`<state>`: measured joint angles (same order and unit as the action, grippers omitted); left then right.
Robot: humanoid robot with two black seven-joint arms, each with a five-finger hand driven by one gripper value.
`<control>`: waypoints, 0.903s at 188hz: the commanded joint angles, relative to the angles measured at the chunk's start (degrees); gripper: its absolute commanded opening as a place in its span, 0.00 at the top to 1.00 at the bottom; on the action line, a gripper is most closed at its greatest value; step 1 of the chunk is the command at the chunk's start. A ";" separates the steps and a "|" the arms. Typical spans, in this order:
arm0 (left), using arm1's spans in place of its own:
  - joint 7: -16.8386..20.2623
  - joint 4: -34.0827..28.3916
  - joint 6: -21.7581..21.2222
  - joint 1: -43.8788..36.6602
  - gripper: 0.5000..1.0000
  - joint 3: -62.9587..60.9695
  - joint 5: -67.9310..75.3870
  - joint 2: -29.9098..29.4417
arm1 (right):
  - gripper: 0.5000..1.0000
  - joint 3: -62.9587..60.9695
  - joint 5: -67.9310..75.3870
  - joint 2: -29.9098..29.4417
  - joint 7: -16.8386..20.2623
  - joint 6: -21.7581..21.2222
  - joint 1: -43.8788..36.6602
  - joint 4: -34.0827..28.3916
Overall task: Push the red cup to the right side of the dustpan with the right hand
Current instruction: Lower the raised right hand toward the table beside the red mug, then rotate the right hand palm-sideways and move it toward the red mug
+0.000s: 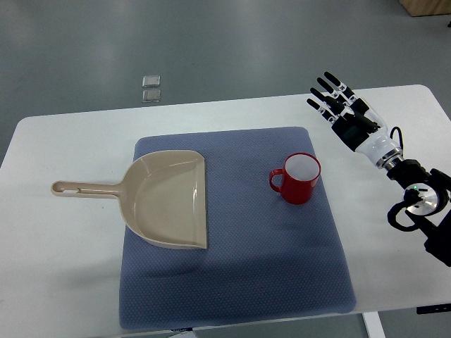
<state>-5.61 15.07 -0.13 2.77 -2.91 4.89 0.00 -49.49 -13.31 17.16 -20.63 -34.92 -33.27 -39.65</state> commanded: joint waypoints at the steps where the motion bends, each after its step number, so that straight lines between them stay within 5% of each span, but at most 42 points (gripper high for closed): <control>1: 0.07 0.13 0.04 -0.22 0.00 -0.08 -0.06 0.00 | 0.13 0.09 -8.04 2.96 -1.79 -0.08 0.66 0.01; 102: -0.10 0.05 0.04 -0.31 0.00 -0.17 -0.06 0.00 | 0.13 0.18 -25.53 7.80 -14.35 -0.08 5.93 -0.08; 170: -0.10 0.22 0.04 -0.31 0.00 -0.35 -0.06 0.00 | 0.13 1.41 -33.88 7.01 -14.37 -0.08 8.31 0.01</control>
<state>-5.71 15.18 -0.09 2.47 -3.20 4.84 0.00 -48.90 -46.03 24.40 -35.00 -35.00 -25.80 -39.66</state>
